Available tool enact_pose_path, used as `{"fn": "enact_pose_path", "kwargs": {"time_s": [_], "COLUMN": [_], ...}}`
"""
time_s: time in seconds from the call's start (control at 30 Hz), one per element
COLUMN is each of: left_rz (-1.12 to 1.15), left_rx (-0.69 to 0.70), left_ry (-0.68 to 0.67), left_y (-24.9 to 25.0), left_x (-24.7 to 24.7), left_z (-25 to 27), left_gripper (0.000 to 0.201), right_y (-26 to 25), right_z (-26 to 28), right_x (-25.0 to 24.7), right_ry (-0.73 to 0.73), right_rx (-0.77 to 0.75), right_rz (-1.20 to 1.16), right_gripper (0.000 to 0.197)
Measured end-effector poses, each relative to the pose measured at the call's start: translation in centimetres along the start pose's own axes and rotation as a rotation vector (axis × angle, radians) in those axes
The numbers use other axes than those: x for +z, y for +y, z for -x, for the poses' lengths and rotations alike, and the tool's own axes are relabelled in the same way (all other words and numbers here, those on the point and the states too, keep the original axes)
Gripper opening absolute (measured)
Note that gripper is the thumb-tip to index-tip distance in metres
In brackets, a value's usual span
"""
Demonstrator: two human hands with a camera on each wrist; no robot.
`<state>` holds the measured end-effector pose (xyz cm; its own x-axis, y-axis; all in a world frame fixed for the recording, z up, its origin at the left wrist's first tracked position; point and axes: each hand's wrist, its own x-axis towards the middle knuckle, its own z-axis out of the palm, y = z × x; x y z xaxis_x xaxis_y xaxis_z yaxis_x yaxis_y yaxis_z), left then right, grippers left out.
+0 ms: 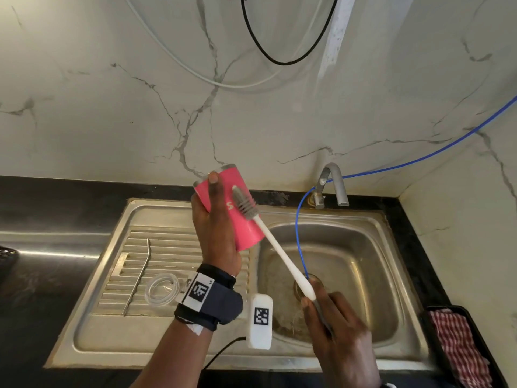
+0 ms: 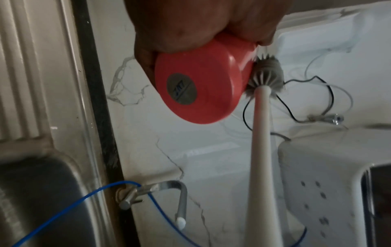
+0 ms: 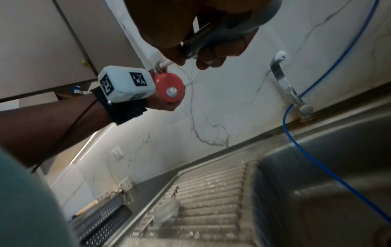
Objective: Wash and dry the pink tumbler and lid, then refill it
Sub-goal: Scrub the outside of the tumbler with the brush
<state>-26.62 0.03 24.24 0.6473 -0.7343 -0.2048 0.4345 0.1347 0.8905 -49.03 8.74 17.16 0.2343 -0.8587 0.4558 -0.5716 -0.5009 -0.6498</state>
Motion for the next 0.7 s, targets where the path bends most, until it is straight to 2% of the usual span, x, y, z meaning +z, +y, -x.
{"fn": "enact_pose_path", "kwargs": {"time_s": [0.17, 0.3, 0.4, 0.53, 0.7], "left_rz": [-0.033, 0.012, 0.007, -0.026, 0.012], "left_rx": [-0.001, 0.035, 0.016, -0.018, 0.032], "left_ry": [0.007, 0.067, 0.06, 0.028, 0.08], "left_y": [-0.4, 1.2, 1.0, 0.1, 1.0], "left_x": [0.5, -0.3, 0.0, 1.0, 0.2], "left_z": [-0.2, -2.4, -2.4, -1.7, -3.3], "left_gripper": [0.075, 0.059, 0.043, 0.058, 0.063], "right_y": [0.2, 1.0, 0.9, 0.6, 1.3], "right_z": [-1.5, 1.0, 0.3, -1.8, 0.5], "right_x": [0.9, 0.0, 0.2, 0.9, 0.2], "right_ry": [0.025, -0.026, -0.004, 0.047, 0.013], "right_rx": [-0.009, -0.014, 0.0, -0.017, -0.037], "right_rz": [-0.006, 0.016, 0.042, 0.029, 0.063], "right_gripper": [0.039, 0.037, 0.035, 0.036, 0.039]}}
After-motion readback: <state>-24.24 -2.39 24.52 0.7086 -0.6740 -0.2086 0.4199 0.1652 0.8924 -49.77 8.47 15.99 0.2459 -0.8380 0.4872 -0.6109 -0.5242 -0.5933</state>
